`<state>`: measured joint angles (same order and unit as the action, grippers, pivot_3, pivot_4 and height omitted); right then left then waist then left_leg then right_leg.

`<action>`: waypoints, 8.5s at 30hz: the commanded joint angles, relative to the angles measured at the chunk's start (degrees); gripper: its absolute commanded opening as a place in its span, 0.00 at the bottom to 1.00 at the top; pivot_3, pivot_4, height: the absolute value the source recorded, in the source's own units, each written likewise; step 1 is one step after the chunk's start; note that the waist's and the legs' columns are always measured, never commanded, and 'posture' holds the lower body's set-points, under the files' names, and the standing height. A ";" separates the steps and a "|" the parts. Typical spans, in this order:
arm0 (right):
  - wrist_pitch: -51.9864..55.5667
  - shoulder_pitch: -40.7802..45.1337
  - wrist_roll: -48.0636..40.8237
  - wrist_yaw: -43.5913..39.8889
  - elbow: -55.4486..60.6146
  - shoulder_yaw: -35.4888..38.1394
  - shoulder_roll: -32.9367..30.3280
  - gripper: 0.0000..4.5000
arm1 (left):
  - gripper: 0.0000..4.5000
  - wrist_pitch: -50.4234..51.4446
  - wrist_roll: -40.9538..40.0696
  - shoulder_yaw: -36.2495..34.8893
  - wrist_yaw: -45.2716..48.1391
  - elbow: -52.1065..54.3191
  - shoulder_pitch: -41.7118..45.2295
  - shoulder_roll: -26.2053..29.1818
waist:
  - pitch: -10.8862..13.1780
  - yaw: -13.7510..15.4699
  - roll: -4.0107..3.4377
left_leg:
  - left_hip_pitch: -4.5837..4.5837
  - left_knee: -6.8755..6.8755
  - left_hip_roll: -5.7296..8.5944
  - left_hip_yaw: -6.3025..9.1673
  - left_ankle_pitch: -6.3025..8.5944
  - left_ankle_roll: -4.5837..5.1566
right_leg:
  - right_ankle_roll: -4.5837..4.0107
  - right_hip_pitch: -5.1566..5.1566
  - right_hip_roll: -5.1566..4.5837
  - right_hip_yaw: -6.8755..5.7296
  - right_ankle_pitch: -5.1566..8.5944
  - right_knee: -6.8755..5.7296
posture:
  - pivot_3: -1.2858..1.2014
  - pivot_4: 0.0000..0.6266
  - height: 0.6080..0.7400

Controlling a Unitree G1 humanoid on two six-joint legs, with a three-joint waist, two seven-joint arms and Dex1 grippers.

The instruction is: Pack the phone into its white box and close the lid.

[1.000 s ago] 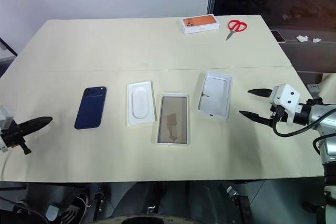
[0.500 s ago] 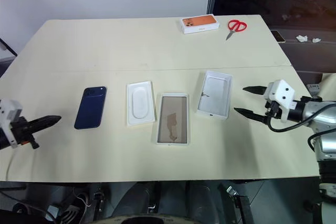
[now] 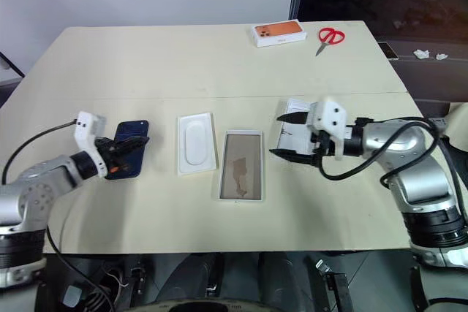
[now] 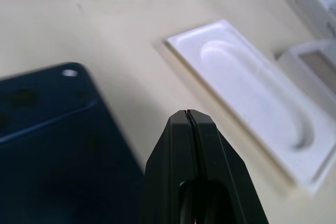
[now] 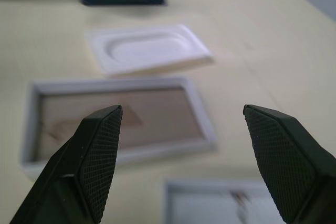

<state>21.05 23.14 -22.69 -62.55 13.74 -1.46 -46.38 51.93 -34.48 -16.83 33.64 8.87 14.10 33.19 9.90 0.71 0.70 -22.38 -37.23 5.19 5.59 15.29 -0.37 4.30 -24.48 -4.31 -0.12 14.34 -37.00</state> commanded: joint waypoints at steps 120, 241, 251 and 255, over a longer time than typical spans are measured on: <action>-0.84 1.97 4.22 7.25 7.02 -4.84 7.87 0.86 | 0.24 23.89 -20.22 -9.79 -15.91 -13.83 10.29 -17.77 | -0.03 -0.15 0.13 | 0.01 -0.06 0.06 0.01 -0.20 -0.35 | 0.00 0.02 0.00 0.00 0.00 -0.05 | 0.52 0.24 1.00; -1.94 -1.38 0.73 6.49 -0.17 3.07 5.01 0.86 | 0.02 26.85 -36.53 -2.24 -26.96 -5.93 9.57 -27.47 | -0.04 0.03 0.19 | 0.01 0.00 0.06 0.07 -0.26 -0.45 | 0.01 0.04 0.01 -0.03 0.01 0.00 | 0.52 0.24 1.00; -2.55 -0.96 1.23 6.29 -0.80 2.77 5.29 0.86 | 0.41 28.72 -38.38 -0.97 -26.49 -4.96 8.37 -26.83 | -0.03 0.04 0.20 | 0.01 0.00 0.06 0.07 -0.26 -0.45 | 0.01 0.04 0.00 -0.03 0.00 0.00 | 0.52 0.24 1.00; -2.46 -1.23 1.21 6.29 -0.48 2.68 5.35 0.86 | 0.84 29.51 -39.56 -1.40 -27.57 -5.11 8.89 -25.68 | -0.03 0.02 0.19 | 0.01 0.00 0.05 0.07 -0.26 -0.45 | 0.01 0.04 0.00 -0.03 0.01 0.00 | 0.52 0.24 1.00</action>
<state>19.50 21.30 -21.07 -56.14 12.11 0.60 -41.17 80.94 -71.88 -17.80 6.02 2.38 22.54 6.63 9.87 0.74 0.90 -22.37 -37.23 5.25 5.65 15.03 -0.82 4.31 -24.44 -4.30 -0.15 14.34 -37.00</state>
